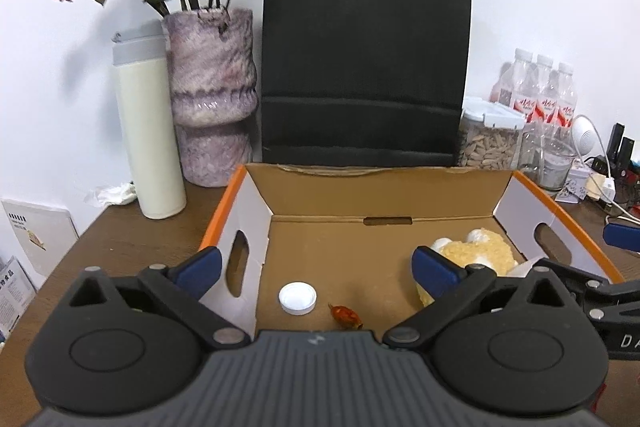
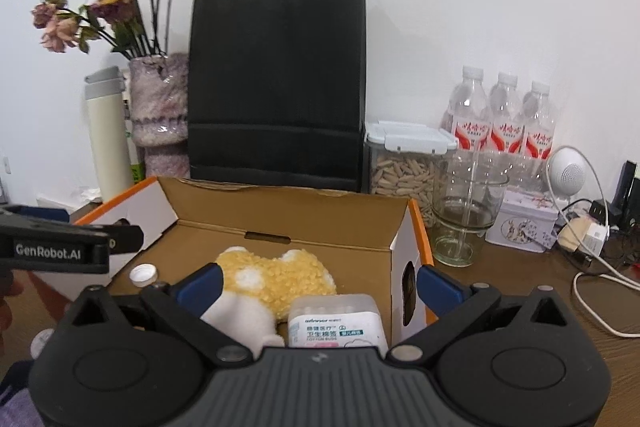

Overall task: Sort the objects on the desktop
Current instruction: 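Withdraw both open tools from the box back toward the desk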

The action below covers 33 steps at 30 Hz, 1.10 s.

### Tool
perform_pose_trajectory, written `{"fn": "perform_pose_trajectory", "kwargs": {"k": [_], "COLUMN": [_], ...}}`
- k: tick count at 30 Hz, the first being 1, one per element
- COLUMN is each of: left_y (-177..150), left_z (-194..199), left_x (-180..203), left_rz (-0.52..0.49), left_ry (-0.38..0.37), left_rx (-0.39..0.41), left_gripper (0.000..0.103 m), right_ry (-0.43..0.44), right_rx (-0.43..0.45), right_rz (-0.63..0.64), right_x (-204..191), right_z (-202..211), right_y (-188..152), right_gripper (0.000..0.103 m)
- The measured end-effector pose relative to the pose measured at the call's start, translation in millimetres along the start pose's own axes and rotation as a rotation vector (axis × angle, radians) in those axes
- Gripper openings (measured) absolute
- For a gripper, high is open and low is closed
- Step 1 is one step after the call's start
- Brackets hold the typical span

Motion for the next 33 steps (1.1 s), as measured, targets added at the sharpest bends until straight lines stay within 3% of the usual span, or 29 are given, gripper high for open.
{"fn": "perform_pose_trajectory", "kwargs": {"k": [12,26,33], "left_y": [-18.5,-61.1,-90.6], "left_z": [52.5,116.7,143.1], "left_x": [-14.8,-39.5,-49.2], "left_rz": [-0.009,0.028,0.075], "left_ry": [0.011,0.032,0.052], "left_rx": [0.026,0.009,-0.018], "left_gripper": [0.103,0.103,0.103], "right_ry": [0.008,0.074,0.116], "right_rx": [0.021,-0.084,-0.171], "right_rz": [0.049,0.058,0.070], "right_x": [-4.3,-12.5,-22.6], "right_z": [55.8,106.4,110.9], "right_y": [-24.1,-77.2,-104.5], "right_gripper": [0.103,0.103,0.103]}}
Point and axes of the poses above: each gripper's, at about its wrist camera, not at the fingertips, and z roughly against the way its jaws point, x to its right, y to its top, the point moved 7 cm from there along -z, roughly the way its jaws point, and after that the axes turned 2 degrees about z, right-handed, at the moved point
